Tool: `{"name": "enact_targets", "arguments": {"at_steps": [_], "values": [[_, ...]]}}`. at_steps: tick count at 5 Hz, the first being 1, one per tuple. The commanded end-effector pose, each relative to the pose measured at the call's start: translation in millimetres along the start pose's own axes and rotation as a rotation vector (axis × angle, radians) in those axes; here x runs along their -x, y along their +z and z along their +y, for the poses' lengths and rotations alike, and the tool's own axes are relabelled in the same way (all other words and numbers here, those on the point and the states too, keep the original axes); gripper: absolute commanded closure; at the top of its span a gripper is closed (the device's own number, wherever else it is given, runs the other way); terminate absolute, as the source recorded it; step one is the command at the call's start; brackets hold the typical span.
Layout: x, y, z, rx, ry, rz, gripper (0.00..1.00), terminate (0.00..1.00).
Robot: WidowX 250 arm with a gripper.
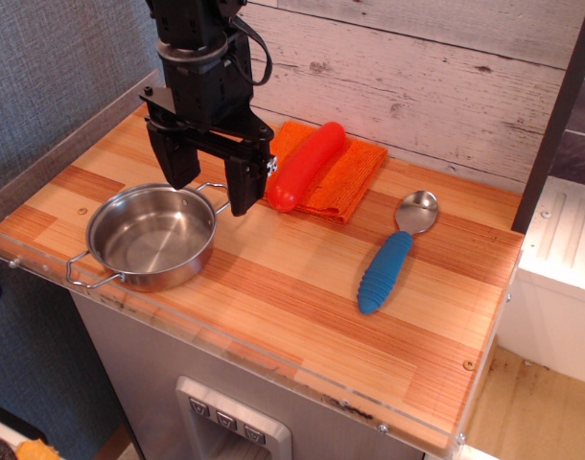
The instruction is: Place the blue spoon to the left of the pot
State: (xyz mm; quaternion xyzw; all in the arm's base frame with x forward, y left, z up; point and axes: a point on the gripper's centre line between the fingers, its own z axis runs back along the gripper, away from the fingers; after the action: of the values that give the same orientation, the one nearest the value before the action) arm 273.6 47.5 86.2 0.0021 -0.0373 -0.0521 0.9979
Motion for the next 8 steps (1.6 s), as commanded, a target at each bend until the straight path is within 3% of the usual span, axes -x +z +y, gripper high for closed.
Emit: {"name": "enact_targets", "arguments": {"at_steps": [1, 4, 6, 7, 8], "values": [[0, 0, 0, 0.000, 0.000, 0.000, 0.00, 0.00], [-64, -50, -105, -0.003, -0.038, 0.009, 0.00, 0.00], [-77, -80, -119, -0.070, 0.103, -0.002, 0.00, 0.00], [-74, -89, -117, -0.096, 0.107, 0.001, 1.00, 0.00], [-73, -68, -114, -0.084, 0.083, -0.030, 1.00, 0.00]]}}
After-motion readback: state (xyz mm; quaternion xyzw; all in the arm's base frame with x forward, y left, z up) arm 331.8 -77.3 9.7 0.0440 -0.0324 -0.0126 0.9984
